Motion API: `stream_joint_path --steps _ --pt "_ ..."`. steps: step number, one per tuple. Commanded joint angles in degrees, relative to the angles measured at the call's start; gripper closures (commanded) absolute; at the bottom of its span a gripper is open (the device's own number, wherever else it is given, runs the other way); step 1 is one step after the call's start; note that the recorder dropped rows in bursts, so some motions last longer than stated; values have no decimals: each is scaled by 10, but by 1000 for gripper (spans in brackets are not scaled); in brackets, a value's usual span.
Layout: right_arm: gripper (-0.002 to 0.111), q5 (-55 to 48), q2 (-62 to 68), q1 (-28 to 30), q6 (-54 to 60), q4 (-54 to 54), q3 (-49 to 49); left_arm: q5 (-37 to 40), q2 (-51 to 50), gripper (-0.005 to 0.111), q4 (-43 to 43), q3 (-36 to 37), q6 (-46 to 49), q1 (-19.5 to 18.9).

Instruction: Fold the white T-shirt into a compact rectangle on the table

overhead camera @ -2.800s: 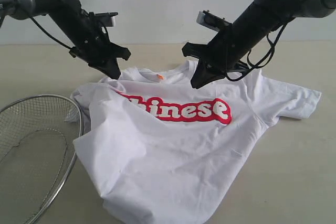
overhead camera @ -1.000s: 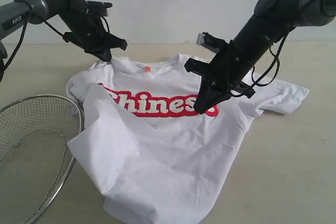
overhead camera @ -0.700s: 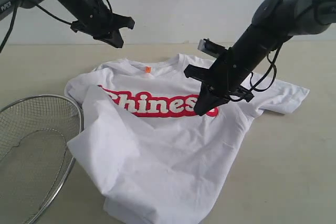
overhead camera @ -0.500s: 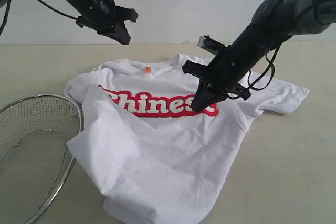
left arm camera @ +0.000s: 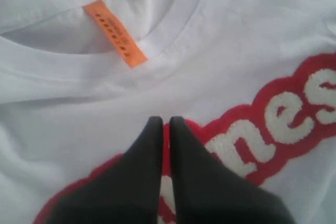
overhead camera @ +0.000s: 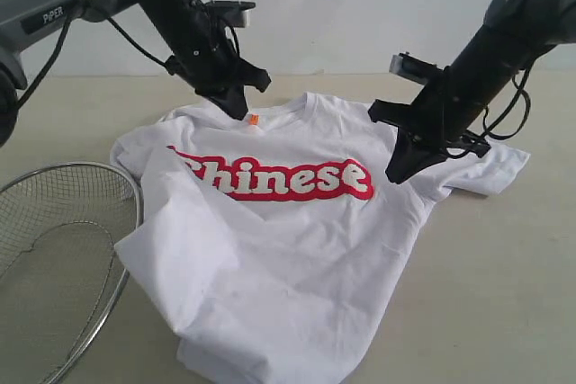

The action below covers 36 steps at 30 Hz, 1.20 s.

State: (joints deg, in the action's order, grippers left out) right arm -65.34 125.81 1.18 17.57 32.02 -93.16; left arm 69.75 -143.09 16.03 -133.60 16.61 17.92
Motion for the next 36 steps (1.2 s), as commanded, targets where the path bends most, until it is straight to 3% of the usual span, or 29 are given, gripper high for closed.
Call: stream_joint_path --steps 1,7,12,23,31,36 --pt "108 75 -28 3 3 -11 42 2 7 102 3 27 -3 3" --pt "108 193 -64 1 10 -10 136 2 7 102 9 36 -3 3" --pt "108 230 -66 -1 10 -11 187 2 7 102 17 36 -3 5" --pt "108 232 -85 0 -27 -90 187 2 7 102 42 37 -3 6" --pt "108 251 -61 -1 -35 -74 187 2 7 102 60 37 -3 6" --pt "108 264 -43 0 -93 -176 184 2 7 102 60 37 -3 6"
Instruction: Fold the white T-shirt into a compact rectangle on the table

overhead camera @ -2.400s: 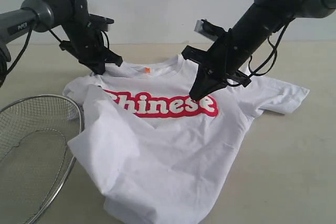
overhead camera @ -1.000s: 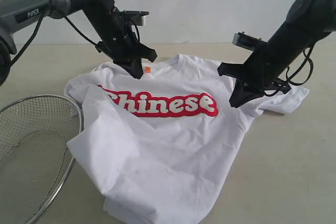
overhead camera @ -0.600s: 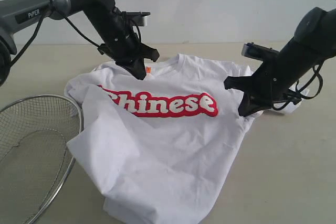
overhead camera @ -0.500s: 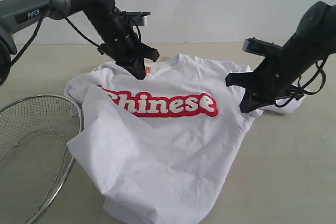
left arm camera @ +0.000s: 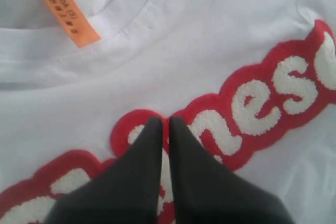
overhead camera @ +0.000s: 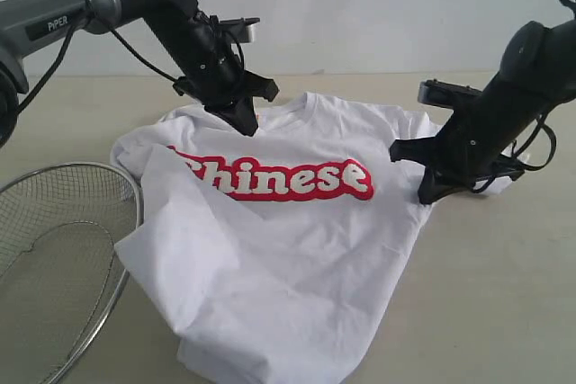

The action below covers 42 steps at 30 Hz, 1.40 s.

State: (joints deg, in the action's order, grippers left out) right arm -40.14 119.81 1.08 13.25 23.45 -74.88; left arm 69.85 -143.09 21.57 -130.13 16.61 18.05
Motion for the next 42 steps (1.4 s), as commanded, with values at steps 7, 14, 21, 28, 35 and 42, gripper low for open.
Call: stream_joint_path --steps 7,14,21,28,35,42 --pt "108 5 21 14 -116 -195 -18 1 7 102 5 2 -3 4" --pt "108 -16 41 36 -116 -204 -62 1 9 102 4 1 -3 4" --pt "108 -76 97 37 -112 -175 -156 1 36 102 1 1 -7 4" --pt "108 -125 106 37 -97 -130 -240 1 84 102 2 14 -35 4" --pt "108 -165 92 37 -88 -73 -293 1 167 102 5 120 -38 4" --pt "108 -133 6 37 -16 65 -196 1 280 102 26 258 13 4"
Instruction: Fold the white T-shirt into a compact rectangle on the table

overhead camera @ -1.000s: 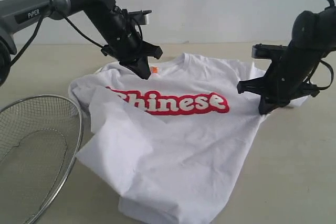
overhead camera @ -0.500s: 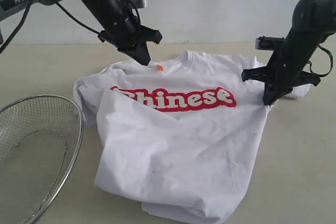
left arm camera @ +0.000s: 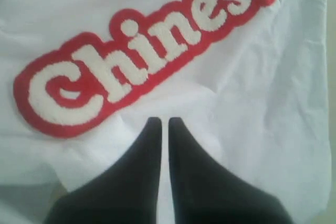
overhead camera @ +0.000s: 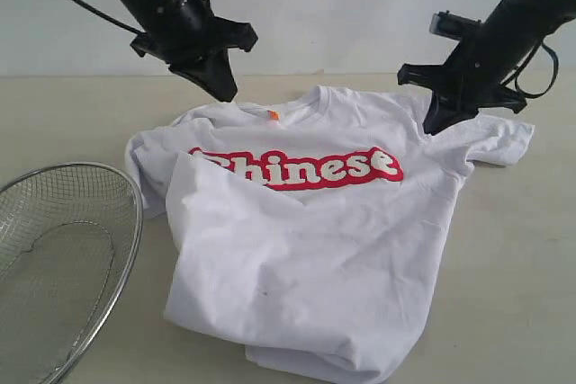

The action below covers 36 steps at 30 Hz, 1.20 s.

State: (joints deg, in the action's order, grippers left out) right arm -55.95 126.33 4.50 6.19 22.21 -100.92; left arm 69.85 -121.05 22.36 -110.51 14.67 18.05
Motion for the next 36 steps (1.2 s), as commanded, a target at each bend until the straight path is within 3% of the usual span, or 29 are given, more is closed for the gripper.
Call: stream_joint_path --steps 1,10,17,23,28,36 --pt "108 35 -81 3 68 94 94 1 70 102 23 79 34 4" --pt "108 161 -302 -53 127 143 353 -33 207 102 118 294 95 6" --pt "108 213 -424 -133 132 142 490 -88 292 102 122 433 86 40" --pt "108 198 -427 -157 141 130 551 -160 312 102 129 525 58 84" --pt "108 174 -440 -161 143 137 580 -160 319 102 123 565 56 111" --pt "108 182 -451 -161 148 138 596 -236 365 102 26 617 -56 147"
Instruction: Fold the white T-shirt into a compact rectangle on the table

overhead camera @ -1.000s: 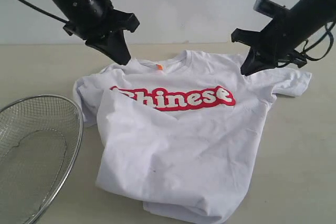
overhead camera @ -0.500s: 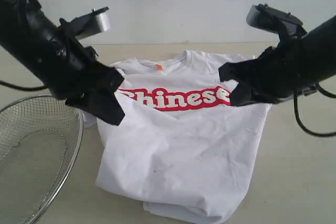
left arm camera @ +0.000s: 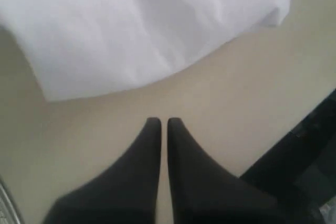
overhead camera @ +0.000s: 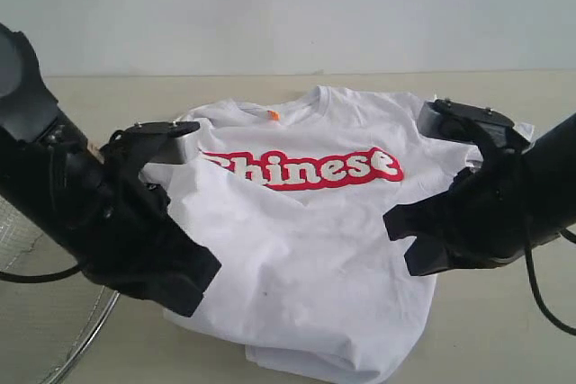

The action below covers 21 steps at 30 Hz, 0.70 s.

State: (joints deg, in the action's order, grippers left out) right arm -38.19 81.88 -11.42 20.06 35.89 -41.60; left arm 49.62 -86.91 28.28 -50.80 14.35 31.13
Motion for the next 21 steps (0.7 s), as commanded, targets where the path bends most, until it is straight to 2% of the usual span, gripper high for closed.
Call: stream_joint_path --steps 1,6,10,14,16,17,18,19,20,21 --pt "108 6 -6 -1 11 1 3 -39 30 102 -28 25 -54 21" --pt "108 9 -6 -1 15 1 3 -81 69 102 -8 61 -56 39" --pt "108 14 -6 -1 19 0 3 -82 105 102 -34 80 -67 41" --pt "108 16 -6 -1 19 0 3 -77 134 102 -146 82 -155 39" --pt "108 14 -6 -1 19 0 3 -50 143 102 -283 82 -256 20" --pt "108 13 -6 -1 19 0 3 -6 144 96 -377 82 -321 -3" --pt "108 12 -6 -1 19 0 3 13 144 92 -410 82 -339 -15" --pt "108 10 -6 -1 19 0 3 49 145 76 -479 82 -385 -46" --pt "108 10 -6 -1 19 0 3 59 145 66 -498 82 -402 -61" --pt "108 10 -6 -1 19 0 3 56 145 50 -513 82 -414 -104"
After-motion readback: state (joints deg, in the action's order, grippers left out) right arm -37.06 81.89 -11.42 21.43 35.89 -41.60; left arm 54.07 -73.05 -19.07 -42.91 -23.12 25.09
